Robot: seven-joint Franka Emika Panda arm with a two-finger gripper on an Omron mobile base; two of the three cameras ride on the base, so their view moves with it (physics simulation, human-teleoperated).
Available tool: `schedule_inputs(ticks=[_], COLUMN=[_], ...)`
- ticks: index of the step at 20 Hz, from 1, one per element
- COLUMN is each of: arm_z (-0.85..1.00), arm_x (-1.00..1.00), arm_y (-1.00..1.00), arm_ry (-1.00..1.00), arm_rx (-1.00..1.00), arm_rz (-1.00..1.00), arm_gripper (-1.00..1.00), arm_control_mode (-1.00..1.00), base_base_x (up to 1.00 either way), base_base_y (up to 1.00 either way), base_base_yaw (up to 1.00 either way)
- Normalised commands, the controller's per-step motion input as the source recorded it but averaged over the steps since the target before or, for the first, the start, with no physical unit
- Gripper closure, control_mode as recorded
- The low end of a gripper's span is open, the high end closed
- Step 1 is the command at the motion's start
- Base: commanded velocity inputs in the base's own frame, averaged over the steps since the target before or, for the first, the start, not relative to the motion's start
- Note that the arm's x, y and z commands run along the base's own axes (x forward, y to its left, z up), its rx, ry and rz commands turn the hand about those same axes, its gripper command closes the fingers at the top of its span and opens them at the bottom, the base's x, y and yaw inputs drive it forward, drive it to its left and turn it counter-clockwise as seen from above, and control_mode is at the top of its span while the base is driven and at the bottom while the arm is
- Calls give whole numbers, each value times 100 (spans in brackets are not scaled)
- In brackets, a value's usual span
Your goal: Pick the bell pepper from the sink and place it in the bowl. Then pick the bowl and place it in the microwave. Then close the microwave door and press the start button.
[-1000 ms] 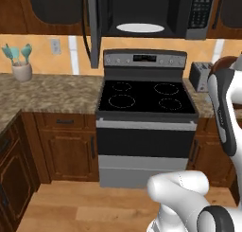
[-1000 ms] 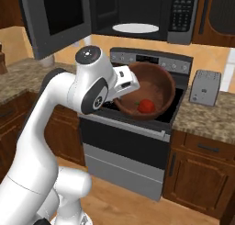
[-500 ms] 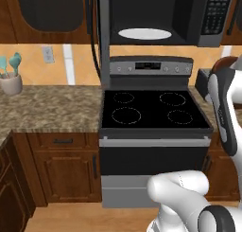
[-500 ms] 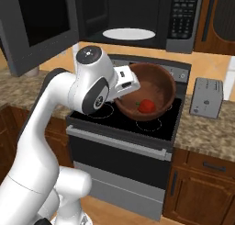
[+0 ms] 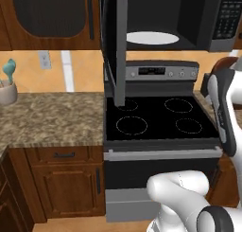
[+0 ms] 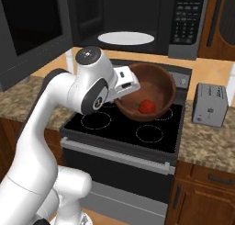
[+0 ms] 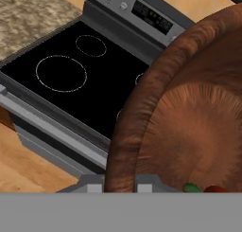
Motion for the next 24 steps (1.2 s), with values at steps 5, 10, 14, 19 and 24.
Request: schedule_inputs(ticks=[5,10,14,19,24], arm_z=[0,0,0,0,0], arm_x=[0,0,0,0,0], arm_y=[0,0,0,0,0], arm_ry=[0,0,0,0,0], arm_rx=[0,0,0,0,0], arm_rz=[0,0,0,0,0], arm_gripper=[100,100,100,100,100], arm_control_mode=[100,100,100,100,100], base_base_x=[37,66,41,53,27], base_base_y=[15,22,4,16,2], base_base_yaw=[0,1,2,0,0])
